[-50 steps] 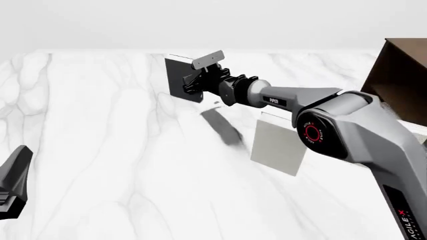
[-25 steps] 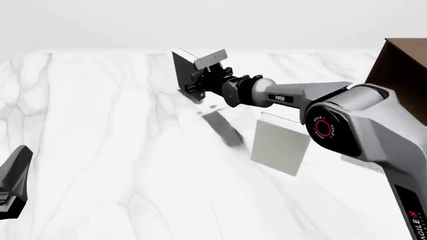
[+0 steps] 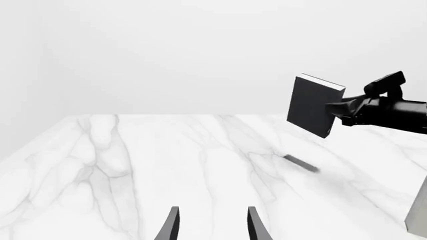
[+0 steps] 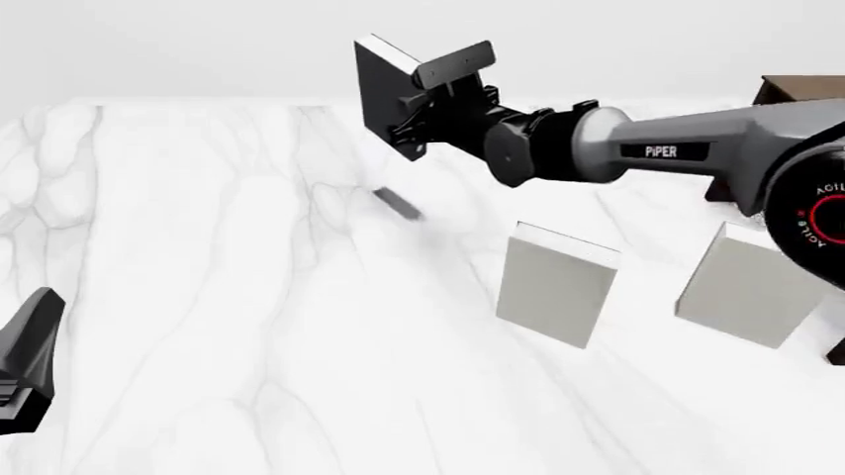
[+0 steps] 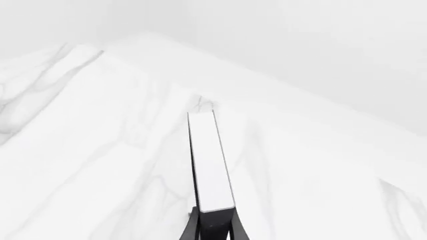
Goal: Pick up the book on the left and place it on top of the shelf.
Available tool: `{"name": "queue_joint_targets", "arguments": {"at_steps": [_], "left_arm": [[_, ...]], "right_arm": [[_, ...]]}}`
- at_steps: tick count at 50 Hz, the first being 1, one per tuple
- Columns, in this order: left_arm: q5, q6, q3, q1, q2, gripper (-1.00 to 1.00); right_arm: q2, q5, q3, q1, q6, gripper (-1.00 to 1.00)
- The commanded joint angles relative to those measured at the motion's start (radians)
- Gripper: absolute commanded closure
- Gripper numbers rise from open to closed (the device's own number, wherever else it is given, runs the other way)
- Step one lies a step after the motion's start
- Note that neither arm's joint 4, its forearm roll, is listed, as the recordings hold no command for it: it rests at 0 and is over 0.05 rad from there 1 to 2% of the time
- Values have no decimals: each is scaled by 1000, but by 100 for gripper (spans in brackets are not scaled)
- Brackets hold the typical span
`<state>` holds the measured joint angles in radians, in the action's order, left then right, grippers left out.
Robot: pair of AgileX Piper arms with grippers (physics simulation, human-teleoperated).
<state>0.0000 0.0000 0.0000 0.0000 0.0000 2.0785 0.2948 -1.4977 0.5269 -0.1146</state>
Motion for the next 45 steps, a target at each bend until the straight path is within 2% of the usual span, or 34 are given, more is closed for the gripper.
{"name": "queue_joint_targets", "arguments": {"at_steps": [1, 5, 29, 45], "left_arm": [[0, 0, 0, 0, 0, -100], [0, 0, 0, 0, 0, -100], [0, 0, 0, 0, 0, -100], [0, 0, 0, 0, 0, -100]], "right_arm": [[-205, 28, 170, 9, 1, 100], [-289, 21, 243, 13, -16, 100], [-645, 7, 516, 17, -44, 100], [-820, -35, 593, 7, -61, 100]]}}
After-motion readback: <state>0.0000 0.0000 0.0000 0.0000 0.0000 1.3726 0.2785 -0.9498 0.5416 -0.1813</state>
